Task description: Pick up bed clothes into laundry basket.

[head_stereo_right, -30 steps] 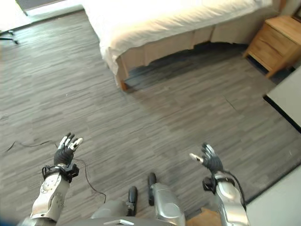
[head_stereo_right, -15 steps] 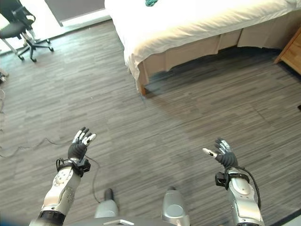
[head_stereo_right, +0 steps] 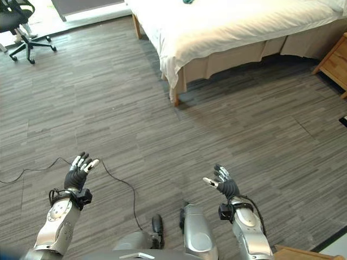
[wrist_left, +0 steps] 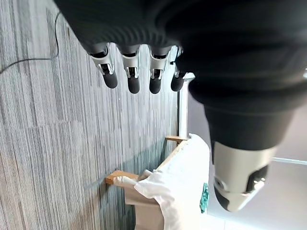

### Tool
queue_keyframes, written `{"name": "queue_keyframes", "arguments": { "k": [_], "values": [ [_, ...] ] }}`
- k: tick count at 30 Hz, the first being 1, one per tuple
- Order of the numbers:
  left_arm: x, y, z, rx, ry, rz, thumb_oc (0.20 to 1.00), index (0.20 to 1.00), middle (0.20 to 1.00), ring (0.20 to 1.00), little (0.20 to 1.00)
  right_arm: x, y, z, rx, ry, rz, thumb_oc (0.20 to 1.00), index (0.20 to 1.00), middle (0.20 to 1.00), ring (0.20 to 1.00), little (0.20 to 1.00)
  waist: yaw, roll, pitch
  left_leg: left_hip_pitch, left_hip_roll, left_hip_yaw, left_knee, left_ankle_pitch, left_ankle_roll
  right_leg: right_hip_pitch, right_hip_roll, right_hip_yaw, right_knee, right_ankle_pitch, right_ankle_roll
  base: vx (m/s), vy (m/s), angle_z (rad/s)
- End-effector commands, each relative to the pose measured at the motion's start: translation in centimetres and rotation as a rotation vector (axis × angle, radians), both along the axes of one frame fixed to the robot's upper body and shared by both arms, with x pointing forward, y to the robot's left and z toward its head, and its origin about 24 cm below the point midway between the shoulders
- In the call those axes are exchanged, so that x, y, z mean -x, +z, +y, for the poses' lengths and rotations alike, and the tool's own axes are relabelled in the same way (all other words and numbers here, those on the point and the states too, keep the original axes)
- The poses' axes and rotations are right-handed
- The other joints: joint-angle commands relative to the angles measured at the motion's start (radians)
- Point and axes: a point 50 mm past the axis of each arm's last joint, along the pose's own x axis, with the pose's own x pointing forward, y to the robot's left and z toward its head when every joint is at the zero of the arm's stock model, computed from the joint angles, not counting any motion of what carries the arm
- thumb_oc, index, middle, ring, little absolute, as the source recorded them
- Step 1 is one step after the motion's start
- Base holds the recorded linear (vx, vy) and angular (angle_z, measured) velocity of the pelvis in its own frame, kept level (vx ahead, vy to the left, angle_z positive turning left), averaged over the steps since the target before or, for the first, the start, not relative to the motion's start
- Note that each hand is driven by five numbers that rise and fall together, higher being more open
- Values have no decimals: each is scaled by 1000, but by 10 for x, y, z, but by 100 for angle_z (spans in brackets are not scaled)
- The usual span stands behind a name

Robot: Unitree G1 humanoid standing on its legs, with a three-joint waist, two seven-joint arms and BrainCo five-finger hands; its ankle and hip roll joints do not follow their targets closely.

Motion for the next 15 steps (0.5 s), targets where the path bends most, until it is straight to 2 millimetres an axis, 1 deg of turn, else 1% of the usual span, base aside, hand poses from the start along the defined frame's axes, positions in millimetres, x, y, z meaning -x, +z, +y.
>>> {"name": "queue_keyframes", "arguments": {
  "k": [1, 2, 3, 4, 5, 6, 7, 8, 9, 10, 11, 12, 13, 14, 15],
  "values": [
    [-7, 37, 12, -95, -10, -160, 1000, 1000, 1000, 1000, 1000, -21, 27, -10, 34, 19, -131, 1000, 1000, 1000, 1000, 1000, 1, -11, -26, 176, 87, -59, -29, 6, 31, 137, -16, 55, -76, 78, -14, 257, -24, 93],
    [-7, 37, 12, -95, -9, -161, 1000, 1000, 1000, 1000, 1000, -21, 28, -10, 33, 20, -132, 1000, 1000, 1000, 1000, 1000, 1, -13, -27, 171, 85, -58, -27, 9, 32, 136, -17, 56, -82, 85, -14, 346, -53, 55],
    [-5, 36, 11, -75, -2, -169, 1000, 1000, 1000, 1000, 1000, -24, 31, -9, 30, 32, -148, 1000, 1000, 1000, 1000, 1000, 10, -16, -29, 150, 94, -39, 76, -7, 22, 173, -24, 40, -106, 63, -28, 181, -62, 0],
    [-6, 35, 6, -53, -12, -171, 1000, 1000, 1000, 1000, 1000, -27, 35, -10, 26, 28, -167, 1000, 1000, 1000, 1000, 1000, 17, -20, -26, 98, 105, -7, 212, 14, 6, 213, -31, 34, -125, 46, -39, 363, -219, -38],
    [-8, 34, 0, -9, -34, -175, 1000, 1000, 1000, 1000, 1000, -28, 37, -13, 20, 17, -176, 1000, 1000, 1000, 1000, 1000, 36, -43, -11, -35, 97, 2, 565, 94, -47, 277, -31, 39, -168, 35, -79, 262, -191, -19],
    [-8, 34, 0, -10, -34, -176, 1000, 1000, 1000, 1000, 1000, -28, 37, -13, 19, 16, -176, 1000, 1000, 1000, 1000, 1000, 32, -45, -16, -47, 95, -2, 570, 98, -46, 270, -33, 35, -173, 40, -80, 259, -193, 24],
    [-7, 32, -3, -4, -39, -167, 1000, 1000, 1000, 1000, 1000, -27, 37, -14, 23, 12, -175, 1000, 1000, 1000, 1000, 1000, 51, -50, -3, -98, 82, -16, 624, 90, -45, 303, -32, 44, -183, 27, -85, 215, -41, 70],
    [-6, 32, -5, 5, -49, -169, 1000, 1000, 1000, 1000, 1000, -27, 38, -15, 34, 17, -171, 1000, 1000, 1000, 1000, 1000, 63, -53, 1, -144, 70, -10, 581, 65, -26, 332, -35, 51, -203, 26, -78, 540, -12, 56],
    [-6, 30, -6, 17, -50, -162, 1000, 1000, 1000, 1000, 1000, -28, 40, -17, 70, 27, -168, 1000, 1000, 1000, 1000, 1000, 89, -62, -1, -212, 66, -5, 454, 26, 10, 394, -50, 70, -238, 15, -58, 635, 71, 19],
    [-4, 31, -6, 18, -47, -164, 1000, 1000, 1000, 1000, 1000, -30, 42, -16, 63, 24, -182, 1000, 1000, 1000, 1000, 1000, 105, -56, -4, -225, 82, -30, 295, 85, 14, 420, -43, 92, -255, 5, -48, 510, 76, -42],
    [-4, 31, -6, 18, -47, -164, 1000, 1000, 1000, 1000, 1000, -30, 42, -16, 63, 24, -182, 1000, 1000, 1000, 1000, 1000, 106, -57, -3, -222, 81, -30, 290, 88, 14, 420, -44, 92, -255, 5, -48, 540, 116, -38],
    [-3, 28, -6, 7, -57, -150, 1000, 1000, 1000, 1000, 1000, -31, 41, -15, 78, 32, -184, 1000, 1000, 1000, 1000, 1000, 119, -47, -6, -247, 117, -52, 125, 161, -2, 465, -29, 112, -267, -29, -43, 475, 99, -44],
    [-3, 28, -5, -1, -53, -149, 1000, 1000, 1000, 1000, 1000, -31, 42, -15, 90, 38, -185, 1000, 1000, 1000, 1000, 1000, 123, -41, -7, -253, 128, -51, 63, 203, -11, 481, -27, 117, -273, -42, -43, 479, 96, -46],
    [-3, 28, -5, -1, -53, -149, 1000, 1000, 1000, 1000, 1000, -32, 41, -15, 90, 38, -186, 1000, 1000, 1000, 1000, 1000, 123, -43, -6, -246, 126, -50, 52, 209, -12, 482, -29, 117, -273, -43, -43, 505, 161, -58],
    [-4, 28, -2, -5, -37, -148, 1000, 1000, 1000, 1000, 1000, -35, 45, -15, 119, 50, -195, 1000, 1000, 1000, 1000, 1000, 135, -38, -20, -305, 170, -38, -35, 249, -34, 538, -56, 139, -286, -76, -30, 382, 128, -31]
  ]
}}
